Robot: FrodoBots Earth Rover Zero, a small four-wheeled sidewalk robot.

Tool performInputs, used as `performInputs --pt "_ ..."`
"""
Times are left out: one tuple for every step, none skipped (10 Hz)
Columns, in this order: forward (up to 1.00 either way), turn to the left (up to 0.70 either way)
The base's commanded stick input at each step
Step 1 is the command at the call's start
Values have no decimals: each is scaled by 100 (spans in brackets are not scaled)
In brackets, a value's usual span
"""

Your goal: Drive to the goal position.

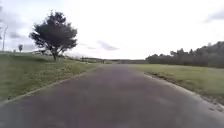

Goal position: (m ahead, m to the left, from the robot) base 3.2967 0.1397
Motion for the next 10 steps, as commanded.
performInputs --pt "70 0" --pt "70 0" --pt "70 0" --pt "70 0" --pt "70 0" --pt "70 0" --pt "70 0" --pt "70 0" --pt "70 0" --pt "70 0"
